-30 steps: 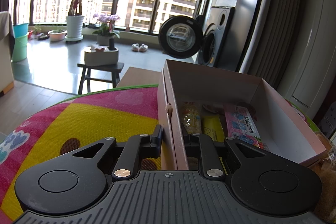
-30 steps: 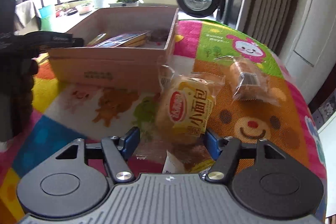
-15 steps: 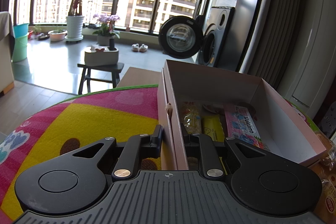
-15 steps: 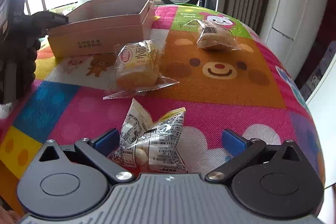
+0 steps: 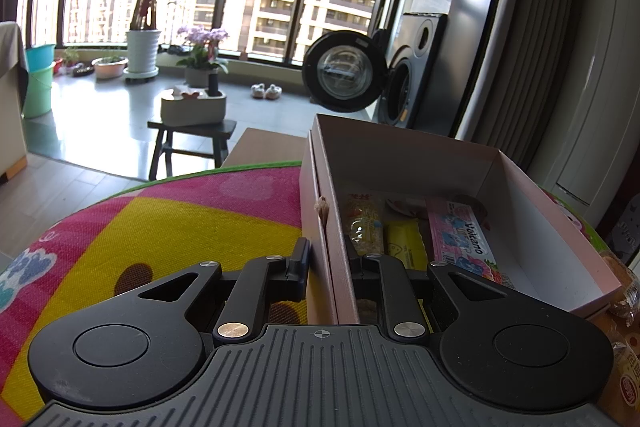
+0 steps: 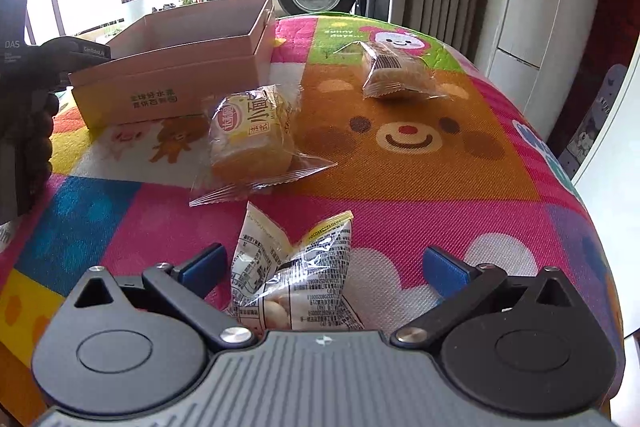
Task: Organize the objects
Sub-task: 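Carry the silver packet into the pink box and release it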
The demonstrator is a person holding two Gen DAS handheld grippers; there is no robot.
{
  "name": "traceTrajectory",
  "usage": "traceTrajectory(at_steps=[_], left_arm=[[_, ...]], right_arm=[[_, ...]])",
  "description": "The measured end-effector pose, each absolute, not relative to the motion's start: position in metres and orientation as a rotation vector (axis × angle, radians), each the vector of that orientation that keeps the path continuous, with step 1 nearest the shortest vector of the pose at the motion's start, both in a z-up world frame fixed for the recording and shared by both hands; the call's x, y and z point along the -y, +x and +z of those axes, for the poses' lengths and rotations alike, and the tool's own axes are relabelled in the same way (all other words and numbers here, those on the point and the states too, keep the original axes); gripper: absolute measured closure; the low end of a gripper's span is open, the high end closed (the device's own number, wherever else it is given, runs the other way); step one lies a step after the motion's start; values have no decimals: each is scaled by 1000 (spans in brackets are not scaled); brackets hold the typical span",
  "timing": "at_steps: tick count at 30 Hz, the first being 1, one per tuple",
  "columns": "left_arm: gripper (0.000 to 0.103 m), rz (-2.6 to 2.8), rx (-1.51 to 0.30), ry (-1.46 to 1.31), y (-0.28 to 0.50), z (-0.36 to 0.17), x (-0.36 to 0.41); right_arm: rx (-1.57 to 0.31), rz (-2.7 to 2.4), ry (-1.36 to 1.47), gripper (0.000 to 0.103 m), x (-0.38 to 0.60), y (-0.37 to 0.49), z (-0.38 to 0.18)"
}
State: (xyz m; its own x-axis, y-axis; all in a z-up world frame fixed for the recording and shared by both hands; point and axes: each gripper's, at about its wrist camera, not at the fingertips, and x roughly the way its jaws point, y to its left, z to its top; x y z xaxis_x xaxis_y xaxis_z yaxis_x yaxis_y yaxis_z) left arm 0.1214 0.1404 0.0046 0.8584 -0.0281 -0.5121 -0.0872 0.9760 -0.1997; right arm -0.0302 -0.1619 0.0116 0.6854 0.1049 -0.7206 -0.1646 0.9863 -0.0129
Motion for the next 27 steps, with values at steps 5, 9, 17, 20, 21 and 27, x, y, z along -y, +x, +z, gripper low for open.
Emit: traceTrajectory(at_steps=[5,9,17,20,21,27], left_arm=[[85,31,-539,-220,121,4,-140],[85,31,-538,-221,121,4,-140],[85,32,-538,-220,121,4,-140],[85,32,-539,-220,121,4,-140],[85,31,-539,-221,121,4,-140],[85,30,-540,-222,122,5,-142]], right_arm=[[-816,176,-102,0,155,-43,14],[-831,193,-88,14,151,-48,19],[-908,247,-180,41,130,-49,35],[-907,271,-170,42,130,-43,64],[-876,277,-174,42,128,-41,79],[-602,395,-175,42,89,-10,201]])
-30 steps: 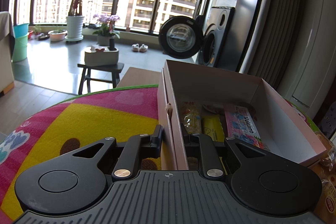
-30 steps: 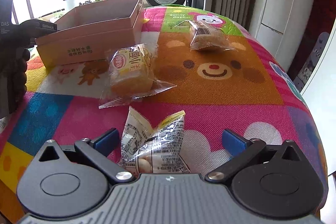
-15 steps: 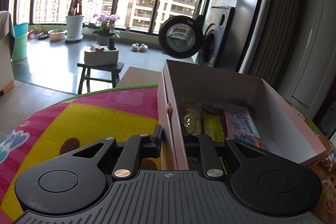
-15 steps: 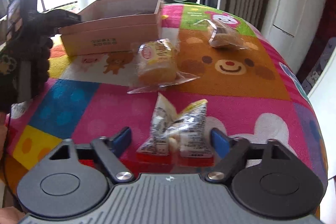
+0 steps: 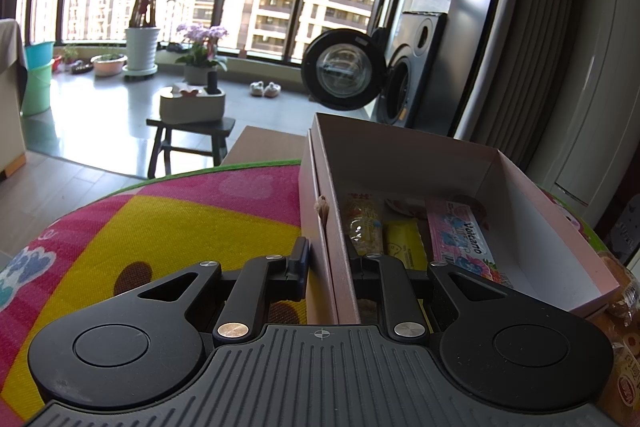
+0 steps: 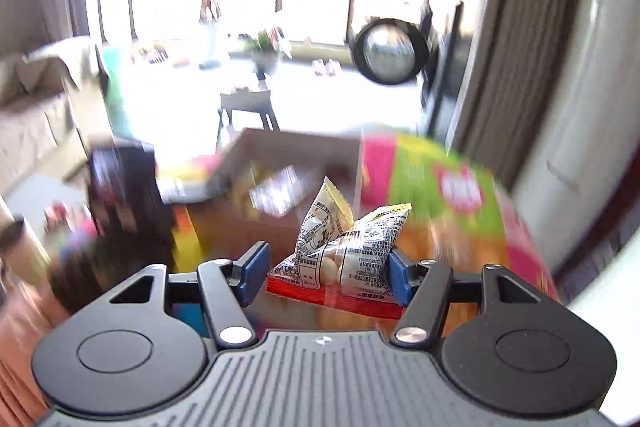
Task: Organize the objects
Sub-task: 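Carry the silver packet into the pink box and release it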
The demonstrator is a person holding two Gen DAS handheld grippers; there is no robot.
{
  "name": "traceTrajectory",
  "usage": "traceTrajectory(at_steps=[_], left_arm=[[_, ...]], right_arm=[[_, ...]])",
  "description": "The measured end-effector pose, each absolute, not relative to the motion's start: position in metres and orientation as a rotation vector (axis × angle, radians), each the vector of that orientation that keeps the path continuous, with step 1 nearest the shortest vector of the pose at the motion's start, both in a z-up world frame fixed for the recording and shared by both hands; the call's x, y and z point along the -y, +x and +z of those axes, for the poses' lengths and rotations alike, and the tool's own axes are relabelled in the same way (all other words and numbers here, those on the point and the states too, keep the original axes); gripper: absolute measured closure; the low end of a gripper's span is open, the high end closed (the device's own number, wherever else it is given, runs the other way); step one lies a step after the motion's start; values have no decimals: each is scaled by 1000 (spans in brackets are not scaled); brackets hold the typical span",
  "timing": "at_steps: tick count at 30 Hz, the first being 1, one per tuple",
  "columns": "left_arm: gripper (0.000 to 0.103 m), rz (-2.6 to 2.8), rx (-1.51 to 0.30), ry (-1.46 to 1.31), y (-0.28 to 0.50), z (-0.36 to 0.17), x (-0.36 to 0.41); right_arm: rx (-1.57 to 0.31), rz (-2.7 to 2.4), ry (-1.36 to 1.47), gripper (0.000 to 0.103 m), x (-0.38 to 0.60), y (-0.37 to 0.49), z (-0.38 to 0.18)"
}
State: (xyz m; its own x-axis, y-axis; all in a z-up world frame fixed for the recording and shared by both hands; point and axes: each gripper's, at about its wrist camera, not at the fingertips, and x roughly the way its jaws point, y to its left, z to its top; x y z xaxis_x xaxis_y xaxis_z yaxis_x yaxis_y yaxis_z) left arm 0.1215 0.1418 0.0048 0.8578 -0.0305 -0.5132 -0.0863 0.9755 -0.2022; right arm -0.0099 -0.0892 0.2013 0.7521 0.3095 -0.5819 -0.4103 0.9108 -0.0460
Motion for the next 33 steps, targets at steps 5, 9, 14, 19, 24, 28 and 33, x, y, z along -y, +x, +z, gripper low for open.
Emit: traceTrajectory(at_steps=[5,9,14,19,24,28,33], left_arm=[[85,29,-541,-224,122,5,-142],[85,24,-543,-233,122,6,-143],[85,25,-543,-232,122,6,-143],[85,25,-542,-232,122,6,-143],[85,25,-542,-232,122,6,-143],[85,25,-542,-233,122,6,-143],[85,25,-543,-233,122,6,-143]], right_arm=[[-614,405,-174,42,46,55,213],[-768,310,-157,42,26,117,166],[-887,225,-166,42,19,154,102],[-928,239,-166,42,10,156,83],[-913,236,-219,42,0,151,79],[-865,222,-275,41,-3,150,77],[-842,198,-310,41,-1,149,71]])
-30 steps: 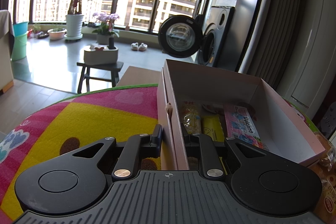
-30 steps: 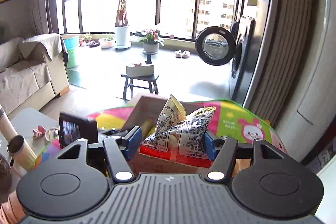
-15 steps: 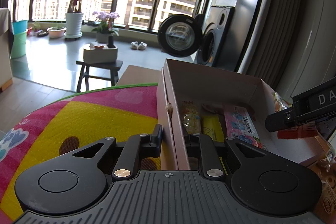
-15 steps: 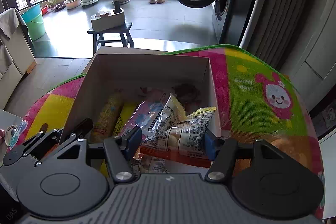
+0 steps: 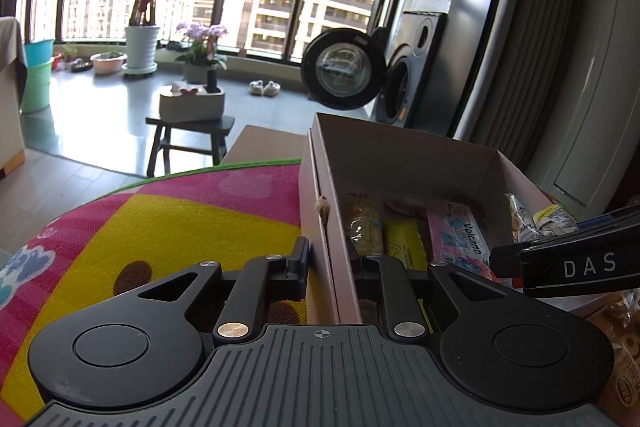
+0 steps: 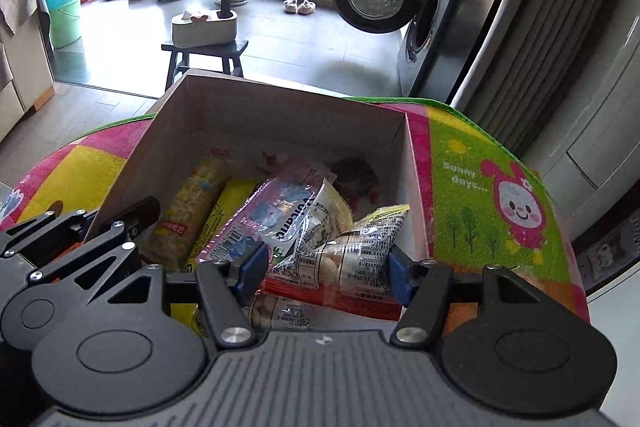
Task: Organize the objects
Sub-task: 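Carry the silver packet into the pink box and release it, then grasp the clear-wrapped bread roll with the right tool and lift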
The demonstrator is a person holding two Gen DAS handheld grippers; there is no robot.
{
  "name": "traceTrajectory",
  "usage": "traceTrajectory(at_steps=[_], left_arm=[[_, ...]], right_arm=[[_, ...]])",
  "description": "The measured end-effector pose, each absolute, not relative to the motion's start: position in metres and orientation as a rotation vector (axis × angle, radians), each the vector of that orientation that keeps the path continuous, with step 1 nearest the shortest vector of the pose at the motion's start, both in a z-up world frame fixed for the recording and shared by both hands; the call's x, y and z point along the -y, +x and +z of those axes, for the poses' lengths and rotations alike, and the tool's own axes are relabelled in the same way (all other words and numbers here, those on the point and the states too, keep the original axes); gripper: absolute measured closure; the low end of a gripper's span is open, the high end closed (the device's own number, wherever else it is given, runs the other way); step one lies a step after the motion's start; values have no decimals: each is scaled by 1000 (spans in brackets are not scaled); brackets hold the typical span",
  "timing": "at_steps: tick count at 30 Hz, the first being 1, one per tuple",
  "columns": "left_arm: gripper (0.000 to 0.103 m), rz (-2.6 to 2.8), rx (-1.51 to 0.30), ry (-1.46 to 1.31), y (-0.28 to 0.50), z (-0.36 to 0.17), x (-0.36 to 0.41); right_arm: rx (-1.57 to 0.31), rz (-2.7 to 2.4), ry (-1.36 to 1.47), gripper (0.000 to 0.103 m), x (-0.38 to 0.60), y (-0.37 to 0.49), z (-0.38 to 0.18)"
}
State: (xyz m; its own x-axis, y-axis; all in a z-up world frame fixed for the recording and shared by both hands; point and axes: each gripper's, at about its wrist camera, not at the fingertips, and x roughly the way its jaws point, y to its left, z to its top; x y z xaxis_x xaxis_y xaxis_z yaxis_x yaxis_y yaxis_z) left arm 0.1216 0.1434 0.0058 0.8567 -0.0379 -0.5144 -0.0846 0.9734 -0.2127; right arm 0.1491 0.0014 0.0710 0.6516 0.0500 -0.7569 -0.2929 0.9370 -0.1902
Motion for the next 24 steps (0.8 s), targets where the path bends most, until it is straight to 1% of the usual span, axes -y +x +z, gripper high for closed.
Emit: traceTrajectory(at_steps=[4,6,8,13,15,17,22,24], left_arm=[[85,25,-543,-232,122,6,-143],[85,25,-543,-232,122,6,-143],[85,25,-542,-232,121,6,-143],[85,25,-543,-233,122,6,-143],[85,25,-543,-233,122,6,-143],[85,25,-543,-232,122,6,-143],[85,25,-542,-232,122,6,-143],[85,25,-542,-232,122,6,-143]], right_arm=[[-839,191,-297,35,4,151,67],[-836,193,-294,34,7,150,68],[-830,194,-291,30,8,150,69],[-795,203,-303,27,10,140,78],[-763,220,-299,25,17,129,86],[-727,236,-290,18,28,116,95],[-674,260,-283,12,72,75,107],[-661,248,-294,12,90,61,107]])
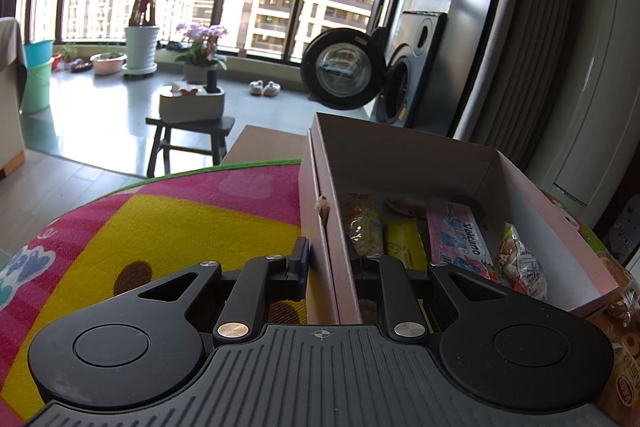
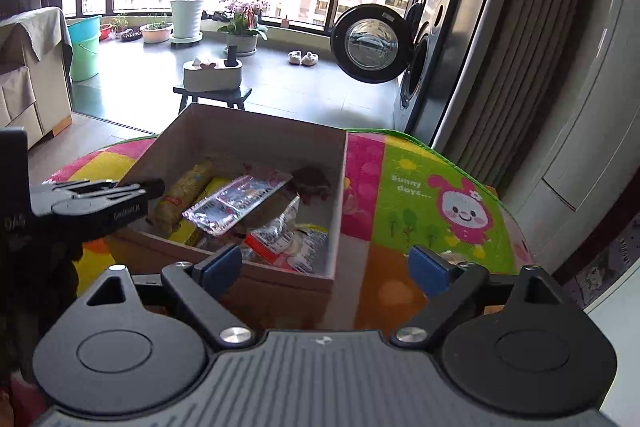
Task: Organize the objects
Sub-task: 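Grasp the clear-wrapped bread roll with the right tool and lift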
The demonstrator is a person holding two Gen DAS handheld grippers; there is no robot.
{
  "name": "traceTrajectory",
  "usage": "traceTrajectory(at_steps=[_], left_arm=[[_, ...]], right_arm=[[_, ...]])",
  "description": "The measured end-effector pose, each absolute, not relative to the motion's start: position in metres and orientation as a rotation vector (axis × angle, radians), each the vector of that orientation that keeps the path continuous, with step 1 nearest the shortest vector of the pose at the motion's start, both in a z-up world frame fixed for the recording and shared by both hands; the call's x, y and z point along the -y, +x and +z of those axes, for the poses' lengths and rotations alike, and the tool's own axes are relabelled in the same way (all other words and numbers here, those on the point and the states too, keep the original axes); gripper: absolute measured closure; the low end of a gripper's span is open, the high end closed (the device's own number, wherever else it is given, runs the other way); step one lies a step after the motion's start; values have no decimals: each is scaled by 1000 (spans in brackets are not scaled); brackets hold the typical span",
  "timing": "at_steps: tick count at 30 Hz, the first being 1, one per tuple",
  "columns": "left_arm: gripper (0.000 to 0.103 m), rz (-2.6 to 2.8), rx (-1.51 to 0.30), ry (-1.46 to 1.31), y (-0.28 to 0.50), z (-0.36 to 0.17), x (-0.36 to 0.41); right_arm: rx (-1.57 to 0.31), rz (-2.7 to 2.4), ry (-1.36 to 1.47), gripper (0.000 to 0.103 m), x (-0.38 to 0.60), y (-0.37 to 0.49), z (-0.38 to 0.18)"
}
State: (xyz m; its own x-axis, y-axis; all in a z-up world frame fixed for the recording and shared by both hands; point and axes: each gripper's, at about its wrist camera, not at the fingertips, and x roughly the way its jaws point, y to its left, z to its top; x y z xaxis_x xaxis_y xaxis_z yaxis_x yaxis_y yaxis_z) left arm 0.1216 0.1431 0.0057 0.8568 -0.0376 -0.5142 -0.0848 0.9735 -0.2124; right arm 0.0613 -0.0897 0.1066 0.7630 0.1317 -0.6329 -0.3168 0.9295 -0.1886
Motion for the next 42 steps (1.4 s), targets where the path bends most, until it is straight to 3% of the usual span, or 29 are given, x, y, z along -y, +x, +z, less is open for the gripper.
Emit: traceTrajectory(at_steps=[9,21,24,25,26,42], left_arm=[[85,27,-539,-228,121,6,-145],[85,28,-538,-226,121,7,-146],[85,28,-538,-226,121,7,-146],[85,28,-538,-226,121,7,-146],[85,28,-538,-226,121,7,-145],[85,27,-534,-220,121,10,-148]], right_arm=[[-712,93,-248,9,162,83,84],[-861,38,-78,9,184,163,28],[-875,39,-52,23,188,167,26],[-883,40,-51,35,189,167,26],[-893,39,-46,40,190,165,26],[-964,57,-89,42,190,55,29]])
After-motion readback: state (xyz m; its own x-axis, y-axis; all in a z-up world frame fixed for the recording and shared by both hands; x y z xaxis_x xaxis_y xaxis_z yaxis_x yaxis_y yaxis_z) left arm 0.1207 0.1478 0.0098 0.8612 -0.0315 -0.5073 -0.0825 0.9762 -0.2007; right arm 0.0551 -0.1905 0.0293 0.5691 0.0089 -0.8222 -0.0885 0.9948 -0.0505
